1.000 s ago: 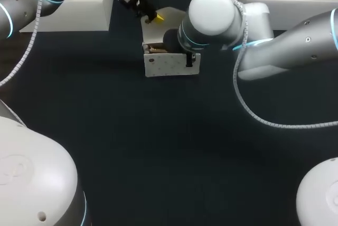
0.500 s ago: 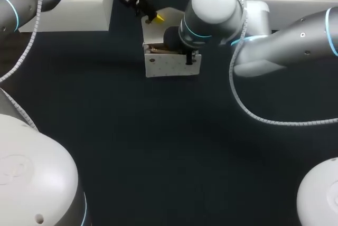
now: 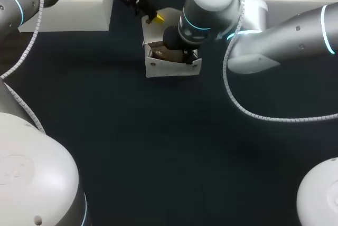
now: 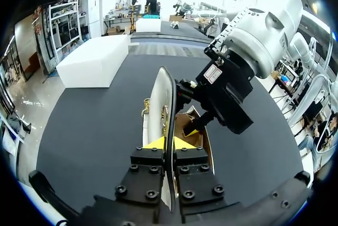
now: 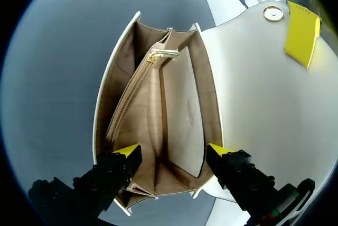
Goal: Pick up the bag, open it, inspect its contents, close it, and place it on the opposite side
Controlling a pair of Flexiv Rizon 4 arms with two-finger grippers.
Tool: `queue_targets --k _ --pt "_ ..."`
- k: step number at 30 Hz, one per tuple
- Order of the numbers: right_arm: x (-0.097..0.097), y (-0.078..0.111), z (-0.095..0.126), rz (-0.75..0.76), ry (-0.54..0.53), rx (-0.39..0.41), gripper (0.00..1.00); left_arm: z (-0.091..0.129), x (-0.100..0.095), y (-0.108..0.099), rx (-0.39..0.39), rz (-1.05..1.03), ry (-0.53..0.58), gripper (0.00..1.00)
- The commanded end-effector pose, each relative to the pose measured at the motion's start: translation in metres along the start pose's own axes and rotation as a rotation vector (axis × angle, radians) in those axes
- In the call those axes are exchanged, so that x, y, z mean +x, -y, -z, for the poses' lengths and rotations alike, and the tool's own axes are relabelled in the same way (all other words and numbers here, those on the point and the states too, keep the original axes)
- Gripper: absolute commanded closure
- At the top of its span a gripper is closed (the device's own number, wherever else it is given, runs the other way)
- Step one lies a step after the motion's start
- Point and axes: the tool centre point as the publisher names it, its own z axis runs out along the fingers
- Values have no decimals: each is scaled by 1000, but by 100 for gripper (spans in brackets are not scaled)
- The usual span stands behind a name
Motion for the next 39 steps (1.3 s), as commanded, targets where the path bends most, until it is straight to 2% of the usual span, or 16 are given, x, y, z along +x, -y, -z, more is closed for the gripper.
queue_targets --k 1,39 --pt "2 1 -13 4 -12 4 0 -2 -5 -2 3 -7 -15 100" --pt "-2 1 -11 9 -10 0 0 -5 -7 -1 -11 -23 -19 100"
